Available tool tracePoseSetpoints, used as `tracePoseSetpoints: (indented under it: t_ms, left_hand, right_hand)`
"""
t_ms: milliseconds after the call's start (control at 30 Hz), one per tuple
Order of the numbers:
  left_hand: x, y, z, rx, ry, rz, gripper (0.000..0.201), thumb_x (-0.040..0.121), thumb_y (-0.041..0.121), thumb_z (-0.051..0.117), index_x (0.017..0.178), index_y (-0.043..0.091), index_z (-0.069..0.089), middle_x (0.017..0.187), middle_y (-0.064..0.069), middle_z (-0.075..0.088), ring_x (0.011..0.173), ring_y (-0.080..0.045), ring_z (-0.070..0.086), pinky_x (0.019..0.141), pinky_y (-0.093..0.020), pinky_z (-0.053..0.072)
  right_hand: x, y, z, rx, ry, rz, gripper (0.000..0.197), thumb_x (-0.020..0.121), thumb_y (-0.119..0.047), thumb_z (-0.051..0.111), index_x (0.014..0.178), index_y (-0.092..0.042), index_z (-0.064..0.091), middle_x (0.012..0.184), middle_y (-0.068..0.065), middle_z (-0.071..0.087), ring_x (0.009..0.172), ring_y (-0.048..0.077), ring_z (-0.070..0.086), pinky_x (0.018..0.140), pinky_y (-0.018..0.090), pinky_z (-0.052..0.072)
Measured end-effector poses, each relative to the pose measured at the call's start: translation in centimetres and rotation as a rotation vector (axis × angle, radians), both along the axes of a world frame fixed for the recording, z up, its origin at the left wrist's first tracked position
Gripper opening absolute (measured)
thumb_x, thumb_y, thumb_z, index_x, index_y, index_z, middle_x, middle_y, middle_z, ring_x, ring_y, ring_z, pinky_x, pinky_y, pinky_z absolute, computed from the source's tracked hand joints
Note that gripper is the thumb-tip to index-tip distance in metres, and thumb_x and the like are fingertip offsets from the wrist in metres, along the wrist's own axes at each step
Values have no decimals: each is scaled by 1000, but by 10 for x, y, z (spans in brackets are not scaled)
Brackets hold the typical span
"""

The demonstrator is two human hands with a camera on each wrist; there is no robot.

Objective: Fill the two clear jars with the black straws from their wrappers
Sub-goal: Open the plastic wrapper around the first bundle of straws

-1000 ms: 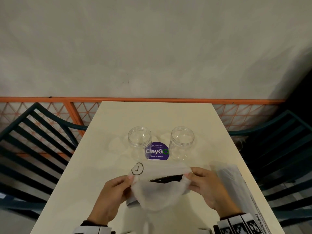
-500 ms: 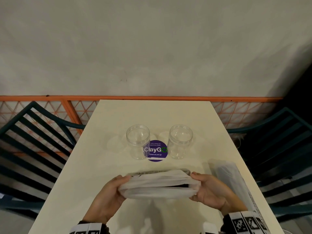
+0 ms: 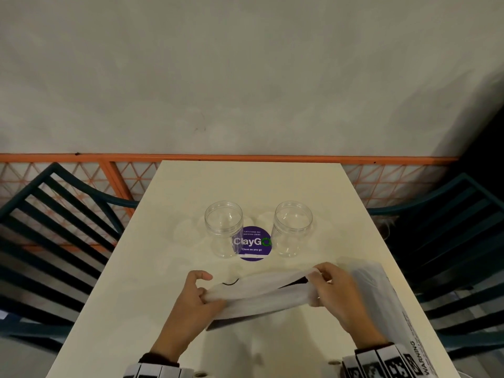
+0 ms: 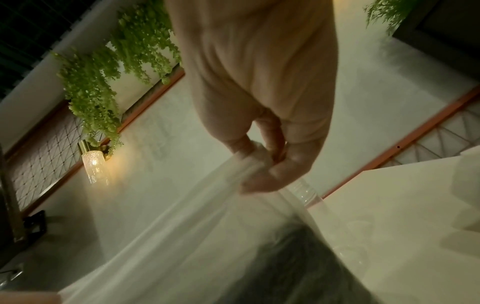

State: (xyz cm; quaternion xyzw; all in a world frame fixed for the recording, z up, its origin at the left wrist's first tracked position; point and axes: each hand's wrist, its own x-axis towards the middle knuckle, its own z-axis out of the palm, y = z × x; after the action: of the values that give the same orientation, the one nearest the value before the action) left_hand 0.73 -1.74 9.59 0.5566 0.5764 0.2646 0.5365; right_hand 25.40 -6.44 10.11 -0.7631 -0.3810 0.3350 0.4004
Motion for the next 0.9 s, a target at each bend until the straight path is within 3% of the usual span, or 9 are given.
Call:
tracePoseSetpoints:
  t_ms: [133, 233, 333, 433, 567, 633, 767, 833, 900]
  left_hand:
    - [-1, 5, 0, 70, 123, 168, 21, 81, 11, 56, 99, 16, 46, 76, -10, 54, 70, -22, 50, 61, -31, 37]
    - [-6, 9, -6, 125, 251, 235, 13, 82, 13, 56, 92, 7, 51, 93, -11, 51, 77, -22, 49, 68, -32, 36]
    - [-9, 11, -11, 113, 274, 246, 9, 84, 16, 54, 86, 7, 57, 86, -9, 60, 76, -21, 52, 68, -33, 41]
    - [-9, 10, -12, 104, 107, 290, 3, 82, 18, 61, 85, 17, 63, 89, -3, 65, 87, -20, 59, 69, -30, 48]
    - [-10, 8, -15, 15, -15, 182, 29, 66, 16, 73, 95, 17, 68, 89, -7, 71, 86, -21, 66, 65, -27, 50]
    - [-8, 7, -15, 67, 57, 188, 26, 71, 6, 70, 95, 15, 63, 85, -7, 70, 79, -20, 65, 62, -25, 48]
    - [-8, 3, -15, 197, 156, 237, 20, 78, 0, 56, 90, 8, 42, 74, -12, 65, 62, -23, 56, 52, -26, 44]
    - [-9, 2, -15, 185, 141, 228, 18, 78, -2, 53, 88, 8, 40, 71, -14, 64, 58, -22, 50, 52, -27, 40]
    - [-12, 1, -14, 104, 82, 218, 18, 79, -3, 51, 88, 10, 43, 69, -12, 63, 61, -22, 50, 56, -27, 38]
  right_hand:
    - [-4, -6, 2, -79, -190, 96, 32, 98, -25, 42, 66, -21, 46, 64, -4, 49, 60, 11, 50, 51, 15, 32]
    - [-1, -7, 4, -77, -170, 236, 22, 97, -23, 43, 77, -24, 51, 74, -6, 55, 66, 2, 47, 56, 13, 35]
    - [1, -7, 4, -80, -14, 320, 12, 91, -15, 56, 100, -17, 63, 91, -4, 67, 77, 5, 59, 60, 10, 46]
    - [-1, -6, 2, -108, 154, 319, 15, 85, -5, 61, 99, -8, 68, 90, 3, 72, 80, 13, 65, 69, 18, 55]
    - [-4, -3, -5, -195, 427, 282, 18, 88, 1, 53, 92, -6, 69, 87, 10, 71, 81, 22, 66, 75, 32, 56]
    - [-3, -1, -7, -207, 649, 133, 17, 86, 5, 52, 95, -8, 58, 91, 17, 68, 80, 30, 64, 71, 36, 54]
    - [13, -1, -13, -185, 1008, -14, 29, 75, 8, 50, 64, -16, 37, 65, 8, 54, 52, 21, 50, 60, 33, 41]
    - [14, -5, -18, -205, 1078, -19, 25, 65, 3, 51, 58, -16, 36, 69, 8, 50, 56, 21, 43, 60, 32, 36]
    - [13, -7, -24, -226, 1097, -46, 19, 71, 2, 39, 64, -15, 42, 76, 9, 48, 65, 22, 40, 60, 31, 31]
